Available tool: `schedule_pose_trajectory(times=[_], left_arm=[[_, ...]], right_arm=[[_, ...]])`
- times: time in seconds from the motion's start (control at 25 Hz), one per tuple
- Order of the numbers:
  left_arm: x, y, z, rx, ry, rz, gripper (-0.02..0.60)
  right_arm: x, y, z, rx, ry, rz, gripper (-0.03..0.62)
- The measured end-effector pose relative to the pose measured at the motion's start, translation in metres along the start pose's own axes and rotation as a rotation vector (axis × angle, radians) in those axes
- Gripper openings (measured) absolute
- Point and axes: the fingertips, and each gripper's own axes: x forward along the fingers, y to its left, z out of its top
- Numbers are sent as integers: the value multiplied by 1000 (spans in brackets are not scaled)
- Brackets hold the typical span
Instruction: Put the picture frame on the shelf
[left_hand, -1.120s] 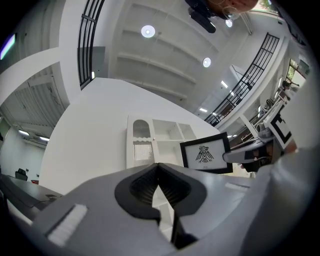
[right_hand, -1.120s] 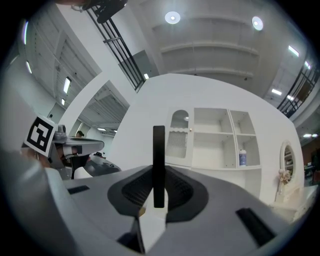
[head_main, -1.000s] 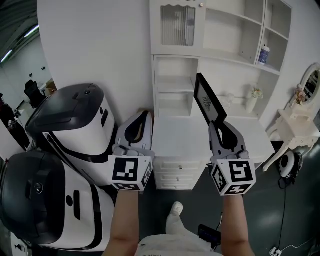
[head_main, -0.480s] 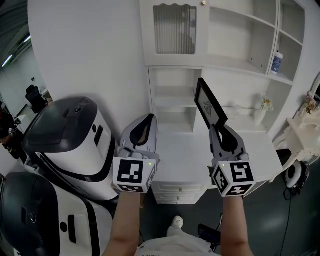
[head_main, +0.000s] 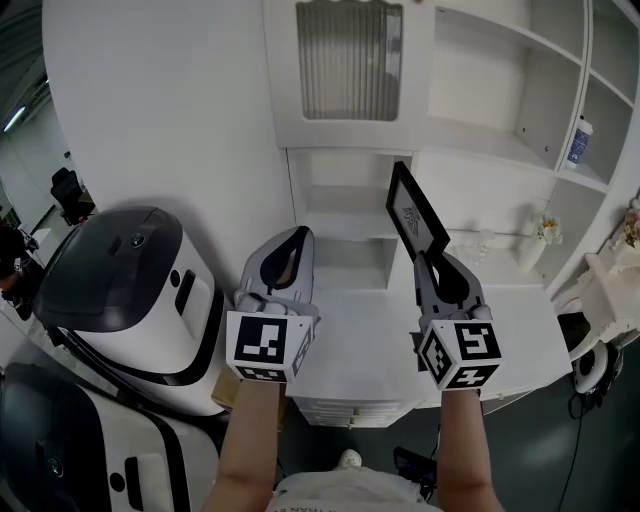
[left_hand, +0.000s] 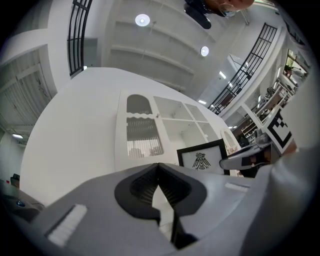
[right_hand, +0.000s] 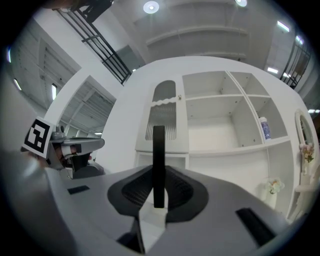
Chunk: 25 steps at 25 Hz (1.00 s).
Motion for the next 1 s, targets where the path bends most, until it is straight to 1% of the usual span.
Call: schedule_pose_trajectory(times=[0.2, 0.52, 0.72, 1.0], left_arm=[[25, 7, -18, -12, 12, 2, 9], [50, 18, -47, -35, 44, -13, 9], [68, 28, -61, -40, 51, -42, 9], [98, 45, -78, -54, 55, -100, 9]], right_arm=[[27, -10, -18, 10, 42, 7, 77], [60, -22, -38, 25, 85, -10, 77], [87, -29, -50, 75, 109, -35, 77], [124, -37, -66, 138, 145, -94, 77]])
